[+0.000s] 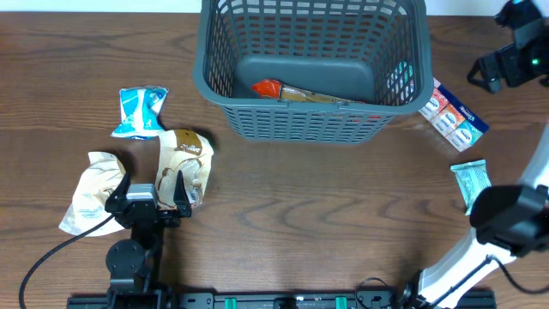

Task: Pack container
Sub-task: 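Move the right gripper back to the tissue packet multi-pack, then grasp the tissue packet multi-pack with the right gripper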

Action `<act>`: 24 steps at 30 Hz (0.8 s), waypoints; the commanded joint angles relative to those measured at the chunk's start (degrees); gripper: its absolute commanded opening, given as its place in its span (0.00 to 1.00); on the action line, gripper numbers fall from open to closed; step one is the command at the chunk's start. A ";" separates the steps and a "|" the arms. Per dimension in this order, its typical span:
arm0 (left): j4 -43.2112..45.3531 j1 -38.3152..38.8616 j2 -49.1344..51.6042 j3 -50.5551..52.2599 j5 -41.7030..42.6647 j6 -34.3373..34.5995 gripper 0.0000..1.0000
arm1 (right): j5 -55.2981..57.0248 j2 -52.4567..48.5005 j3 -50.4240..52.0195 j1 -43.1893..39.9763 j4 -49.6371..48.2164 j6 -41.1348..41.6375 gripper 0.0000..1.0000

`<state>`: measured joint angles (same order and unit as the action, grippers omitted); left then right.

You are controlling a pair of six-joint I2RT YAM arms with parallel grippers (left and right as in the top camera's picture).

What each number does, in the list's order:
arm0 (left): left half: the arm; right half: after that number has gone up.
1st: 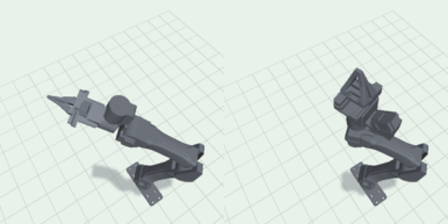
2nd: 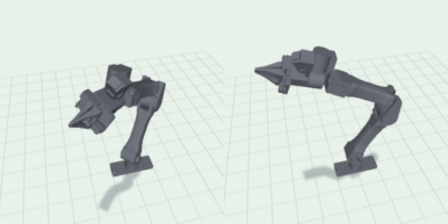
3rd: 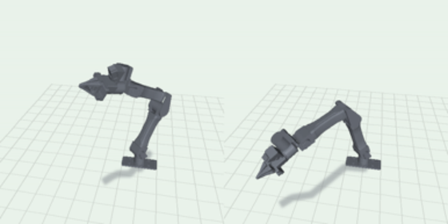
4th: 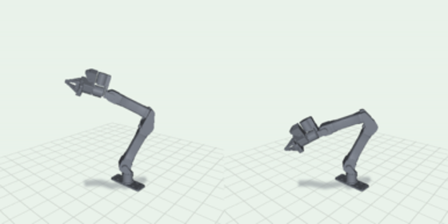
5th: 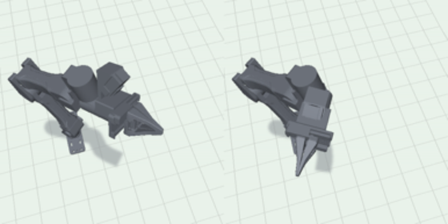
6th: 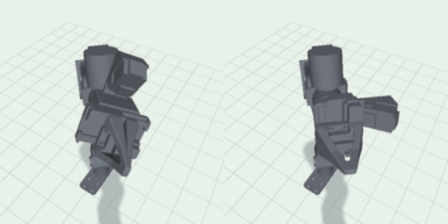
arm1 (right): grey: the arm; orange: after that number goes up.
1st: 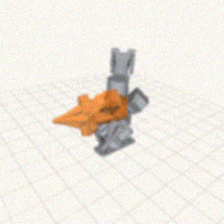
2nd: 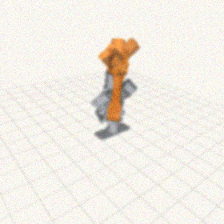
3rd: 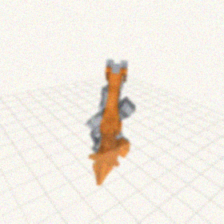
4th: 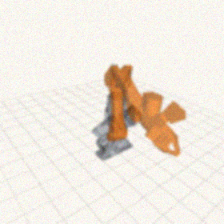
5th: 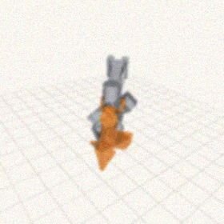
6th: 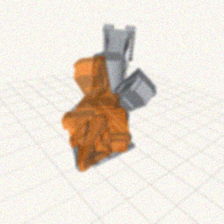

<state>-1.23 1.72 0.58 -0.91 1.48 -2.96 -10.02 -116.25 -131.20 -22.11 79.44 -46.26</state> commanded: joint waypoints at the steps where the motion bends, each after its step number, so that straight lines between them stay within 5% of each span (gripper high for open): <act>1: -2.58 0.02 -0.35 0.68 0.44 0.28 0.99 | 1.66 -5.68 0.00 1.95 0.00 -7.69 0.99; 9: -2.40 0.02 -0.35 0.68 0.44 0.28 0.99 | 2.08 -15.04 0.00 3.37 -3.17 -14.75 0.99; 24: -2.36 0.02 -0.35 0.68 0.46 0.31 0.99 | 0.22 -26.73 0.00 5.18 -5.79 -16.00 0.99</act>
<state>-1.17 1.72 0.58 -0.91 1.48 -2.94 -8.21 -141.43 -131.15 -17.89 73.78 -60.93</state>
